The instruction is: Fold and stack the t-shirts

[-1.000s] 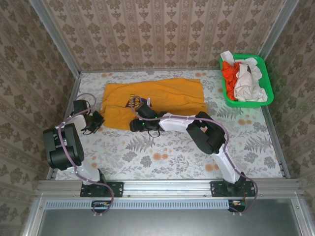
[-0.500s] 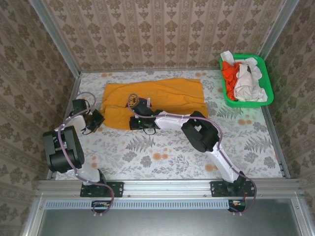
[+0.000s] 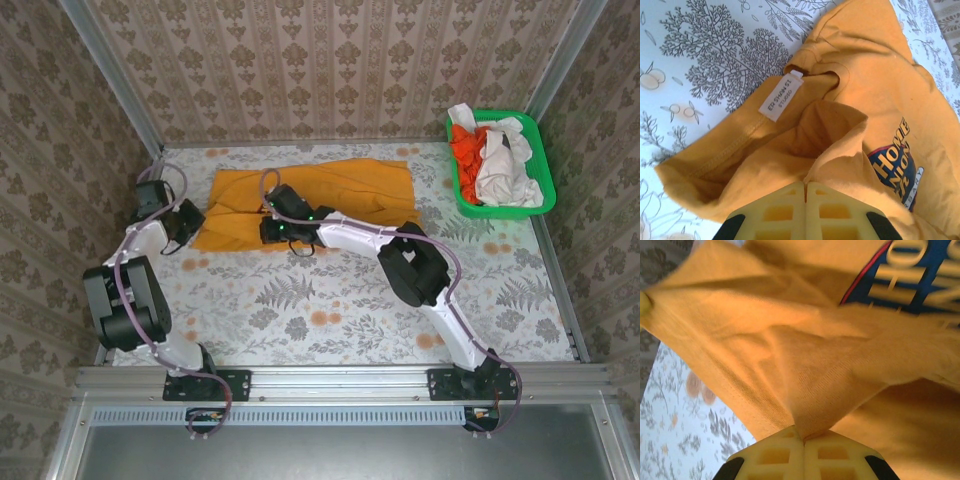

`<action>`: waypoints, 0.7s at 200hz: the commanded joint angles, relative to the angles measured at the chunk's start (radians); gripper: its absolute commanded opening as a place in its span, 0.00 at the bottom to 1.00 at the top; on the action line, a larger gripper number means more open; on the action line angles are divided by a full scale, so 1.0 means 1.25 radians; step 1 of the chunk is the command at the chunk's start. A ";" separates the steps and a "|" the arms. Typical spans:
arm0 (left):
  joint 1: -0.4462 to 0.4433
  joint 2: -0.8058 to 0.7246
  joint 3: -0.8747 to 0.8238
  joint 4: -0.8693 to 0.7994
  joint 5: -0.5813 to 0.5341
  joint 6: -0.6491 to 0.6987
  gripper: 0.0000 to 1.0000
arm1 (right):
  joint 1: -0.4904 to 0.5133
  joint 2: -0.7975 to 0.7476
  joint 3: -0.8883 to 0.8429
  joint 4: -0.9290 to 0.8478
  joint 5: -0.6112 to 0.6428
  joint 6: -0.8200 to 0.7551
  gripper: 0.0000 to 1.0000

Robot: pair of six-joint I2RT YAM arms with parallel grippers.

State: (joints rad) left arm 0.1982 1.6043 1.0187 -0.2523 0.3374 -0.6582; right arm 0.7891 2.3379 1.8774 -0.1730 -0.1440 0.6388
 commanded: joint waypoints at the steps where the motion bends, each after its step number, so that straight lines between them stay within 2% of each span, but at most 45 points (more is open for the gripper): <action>1: 0.006 0.053 0.038 0.007 0.008 0.012 0.00 | -0.027 0.053 0.070 -0.060 0.032 -0.034 0.00; 37: -0.006 0.104 0.044 0.021 0.014 0.011 0.00 | -0.053 0.128 0.178 -0.129 0.022 -0.051 0.00; 94: -0.013 0.137 0.022 0.021 0.003 0.018 0.00 | -0.055 0.123 0.152 -0.135 -0.003 -0.043 0.00; 106: -0.013 0.123 0.013 0.024 -0.004 0.016 0.13 | -0.055 0.091 0.115 -0.114 -0.003 -0.045 0.05; 127: -0.022 0.077 0.004 0.011 -0.036 0.023 0.40 | -0.057 0.008 0.035 -0.067 0.018 -0.063 0.39; 133: -0.029 0.060 0.007 0.000 -0.055 0.028 0.49 | -0.059 -0.017 0.012 -0.056 0.029 -0.072 0.46; 140: -0.041 0.040 0.011 -0.013 -0.084 0.037 0.56 | -0.060 -0.043 -0.013 -0.045 0.045 -0.083 0.51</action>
State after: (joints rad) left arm 0.1753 1.7538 1.0340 -0.2352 0.3267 -0.6476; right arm 0.7216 2.4374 1.9446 -0.2806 -0.1360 0.5774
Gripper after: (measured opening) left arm 0.447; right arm 0.418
